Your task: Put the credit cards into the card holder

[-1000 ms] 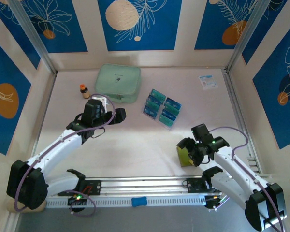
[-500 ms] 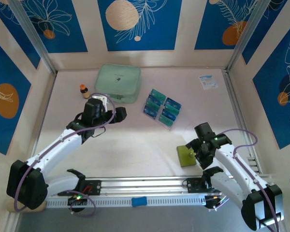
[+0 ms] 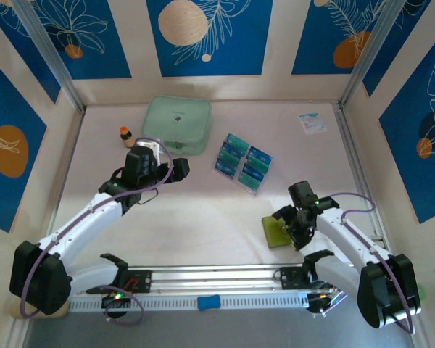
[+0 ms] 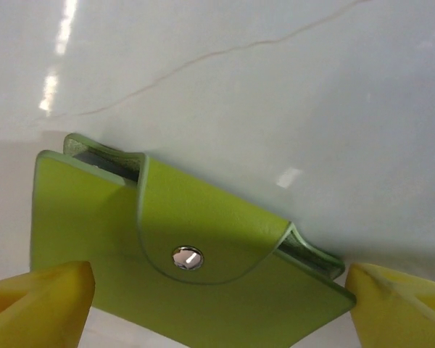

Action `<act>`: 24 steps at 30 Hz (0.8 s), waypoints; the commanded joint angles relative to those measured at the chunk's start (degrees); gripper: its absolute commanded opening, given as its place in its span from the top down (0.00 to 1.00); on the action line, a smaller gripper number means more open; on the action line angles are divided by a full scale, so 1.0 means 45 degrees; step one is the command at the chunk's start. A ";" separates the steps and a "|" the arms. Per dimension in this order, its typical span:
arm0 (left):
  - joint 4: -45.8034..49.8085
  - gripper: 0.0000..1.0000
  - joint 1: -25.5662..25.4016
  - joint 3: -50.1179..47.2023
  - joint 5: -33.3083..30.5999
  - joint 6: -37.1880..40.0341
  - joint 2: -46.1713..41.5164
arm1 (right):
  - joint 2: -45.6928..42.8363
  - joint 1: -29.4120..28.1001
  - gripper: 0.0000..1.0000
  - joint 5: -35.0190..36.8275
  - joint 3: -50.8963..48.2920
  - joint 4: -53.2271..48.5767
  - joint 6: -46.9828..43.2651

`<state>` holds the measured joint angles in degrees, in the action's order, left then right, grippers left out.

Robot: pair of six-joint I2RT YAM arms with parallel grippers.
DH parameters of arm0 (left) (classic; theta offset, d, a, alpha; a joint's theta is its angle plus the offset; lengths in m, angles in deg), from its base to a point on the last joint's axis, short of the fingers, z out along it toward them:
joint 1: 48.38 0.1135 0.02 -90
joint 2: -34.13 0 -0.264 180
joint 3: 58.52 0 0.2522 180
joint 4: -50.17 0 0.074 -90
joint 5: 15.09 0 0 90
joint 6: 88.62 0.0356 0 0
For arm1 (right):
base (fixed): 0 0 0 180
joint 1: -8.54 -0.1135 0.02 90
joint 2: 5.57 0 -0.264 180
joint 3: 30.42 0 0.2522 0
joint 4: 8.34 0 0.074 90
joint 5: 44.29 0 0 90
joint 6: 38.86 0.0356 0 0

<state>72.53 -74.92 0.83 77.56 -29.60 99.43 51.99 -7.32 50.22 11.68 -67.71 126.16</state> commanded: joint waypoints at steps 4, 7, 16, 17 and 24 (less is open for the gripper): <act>-0.0009 0.00 -0.0136 0.0412 -0.0239 0.0411 -0.0291 | -0.0059 -0.0499 0.14 -0.1653 -0.0375 0.2172 -0.0332; -0.0006 0.00 -0.0136 0.0399 -0.0219 0.0398 -0.0216 | 0.0035 -0.1039 0.15 -0.1851 -0.0404 0.2897 -0.0342; -0.0009 0.00 -0.0156 0.0338 -0.0131 0.0231 -0.0200 | 0.0140 -0.2101 0.19 -0.1176 -0.0668 0.3142 -0.1111; -0.0008 0.00 -0.0146 0.0339 -0.0102 0.0213 -0.0204 | 0.0074 -0.2101 0.21 -0.1179 -0.0853 0.3257 -0.1190; 0.0072 0.00 -0.0209 0.0395 -0.0102 0.0225 -0.0182 | -0.0737 -0.2101 0.30 -0.1132 -0.1753 0.3440 -0.1111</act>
<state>72.53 -75.06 0.85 77.39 -28.75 99.08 49.87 -16.43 45.02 5.74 -51.71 121.64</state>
